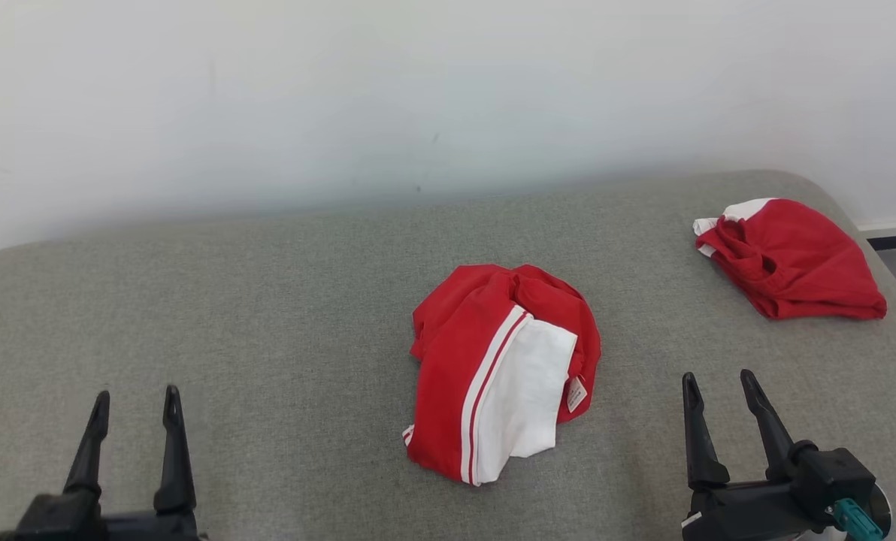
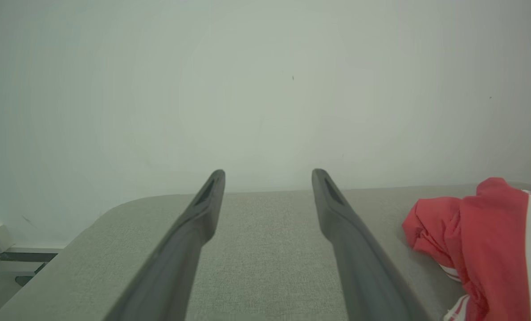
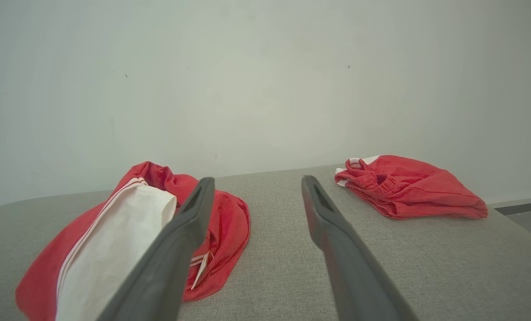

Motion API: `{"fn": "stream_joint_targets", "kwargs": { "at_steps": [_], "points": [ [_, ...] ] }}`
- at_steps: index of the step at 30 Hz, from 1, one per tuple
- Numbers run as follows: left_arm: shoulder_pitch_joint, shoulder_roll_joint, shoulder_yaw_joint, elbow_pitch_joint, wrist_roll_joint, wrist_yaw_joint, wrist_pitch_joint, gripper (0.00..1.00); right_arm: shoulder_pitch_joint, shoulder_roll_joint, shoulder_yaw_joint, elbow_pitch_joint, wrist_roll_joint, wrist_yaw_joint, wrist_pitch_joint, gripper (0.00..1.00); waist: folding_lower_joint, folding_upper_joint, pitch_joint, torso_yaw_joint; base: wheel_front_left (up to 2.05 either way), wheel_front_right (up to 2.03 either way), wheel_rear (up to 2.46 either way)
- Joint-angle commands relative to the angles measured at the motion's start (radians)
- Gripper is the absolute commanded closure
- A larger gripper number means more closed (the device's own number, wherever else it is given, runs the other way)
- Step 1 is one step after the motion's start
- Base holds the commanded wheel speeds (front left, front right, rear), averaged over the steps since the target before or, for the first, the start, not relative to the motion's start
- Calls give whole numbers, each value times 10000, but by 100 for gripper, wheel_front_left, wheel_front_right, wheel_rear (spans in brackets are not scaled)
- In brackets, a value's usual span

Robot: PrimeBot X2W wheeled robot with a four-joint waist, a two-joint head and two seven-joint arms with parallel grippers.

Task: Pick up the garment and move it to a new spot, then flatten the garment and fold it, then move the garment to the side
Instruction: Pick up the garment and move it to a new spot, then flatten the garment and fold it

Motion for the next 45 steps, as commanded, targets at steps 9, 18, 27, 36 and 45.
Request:
{"fn": "stream_joint_targets", "kwargs": {
  "at_steps": [9,18,27,36,45],
  "points": [
    [935,-361,411,14,447,-959,-30,0,202,81,-87,101,109,-29,-15,0,-1,0,-165,288,0,0,0],
    [1260,-661,896,344,700,-1378,-30,0,348,174,-125,110,83,-27,-13,0,-1,0,-279,633,0,0,0],
    [1377,-735,1106,537,1134,-1443,-30,0,434,203,-111,290,54,-29,-13,0,-1,0,-305,785,0,0,0],
    [1391,-796,1238,495,1414,-1427,-30,0,537,170,-70,296,12,-29,-13,0,-1,0,-332,731,0,0,0],
    [1331,-813,1261,548,1530,-1437,-30,0,633,158,15,267,-70,-29,-13,0,-1,0,-336,667,0,0,0]
  ]
}}
